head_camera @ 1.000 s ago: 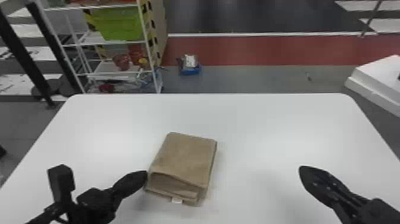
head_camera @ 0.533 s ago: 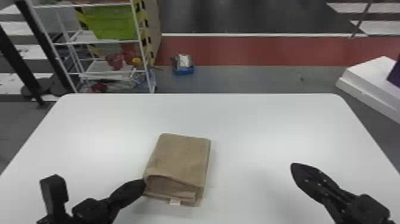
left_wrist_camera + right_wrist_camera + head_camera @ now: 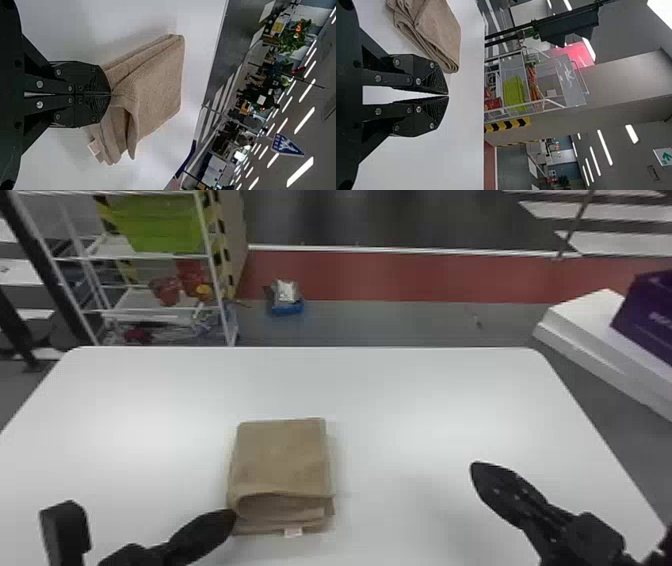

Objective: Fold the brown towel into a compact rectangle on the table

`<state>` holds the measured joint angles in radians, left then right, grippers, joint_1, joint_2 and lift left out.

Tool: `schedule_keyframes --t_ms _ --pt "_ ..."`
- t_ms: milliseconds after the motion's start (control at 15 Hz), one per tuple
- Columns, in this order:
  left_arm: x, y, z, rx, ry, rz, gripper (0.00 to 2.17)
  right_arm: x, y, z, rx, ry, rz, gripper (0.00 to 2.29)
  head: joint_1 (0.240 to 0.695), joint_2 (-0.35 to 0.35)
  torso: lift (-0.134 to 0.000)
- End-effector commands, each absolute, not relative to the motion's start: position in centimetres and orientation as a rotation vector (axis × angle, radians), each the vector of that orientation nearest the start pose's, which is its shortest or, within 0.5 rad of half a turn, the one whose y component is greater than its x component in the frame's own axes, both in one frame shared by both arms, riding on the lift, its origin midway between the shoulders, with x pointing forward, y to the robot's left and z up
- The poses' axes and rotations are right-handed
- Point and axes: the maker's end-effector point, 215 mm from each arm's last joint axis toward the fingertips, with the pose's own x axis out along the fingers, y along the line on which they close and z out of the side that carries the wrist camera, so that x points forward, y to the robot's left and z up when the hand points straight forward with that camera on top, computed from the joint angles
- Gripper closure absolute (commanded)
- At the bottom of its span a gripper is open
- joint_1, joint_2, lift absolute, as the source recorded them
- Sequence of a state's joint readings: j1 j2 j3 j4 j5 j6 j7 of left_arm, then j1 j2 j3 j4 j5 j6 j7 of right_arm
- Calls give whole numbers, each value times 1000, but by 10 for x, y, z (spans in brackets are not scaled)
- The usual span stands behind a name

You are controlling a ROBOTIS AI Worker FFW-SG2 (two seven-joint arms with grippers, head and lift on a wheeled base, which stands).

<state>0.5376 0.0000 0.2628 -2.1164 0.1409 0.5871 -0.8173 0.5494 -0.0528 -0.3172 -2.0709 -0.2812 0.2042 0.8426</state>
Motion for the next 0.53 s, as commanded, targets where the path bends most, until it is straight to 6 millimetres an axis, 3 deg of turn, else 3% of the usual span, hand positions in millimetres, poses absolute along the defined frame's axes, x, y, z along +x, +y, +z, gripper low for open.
schedule_keyframes --t_ms 0,67,133,200,267,467 --pt "349 189 -429 -300 506 -580 1882 381 -227 -358 193 146 589 994 695 -53 -124" --pt "346 192 -426 -312 515 -574 1646 384 -229 -357 201 138 585 704 695 -56 -124" --pt "346 198 -418 -310 499 -568 1119 387 -230 -354 206 134 582 367 695 -58 -124" --pt "350 207 -403 -291 469 -553 205 392 -230 -349 210 128 576 130 695 -59 -124" --pt "352 216 -387 -280 438 -539 -2 398 -230 -342 214 123 566 63 695 -57 -124" --pt "367 242 -333 -224 305 -494 26 416 -233 -323 225 100 499 63 695 -23 -124"
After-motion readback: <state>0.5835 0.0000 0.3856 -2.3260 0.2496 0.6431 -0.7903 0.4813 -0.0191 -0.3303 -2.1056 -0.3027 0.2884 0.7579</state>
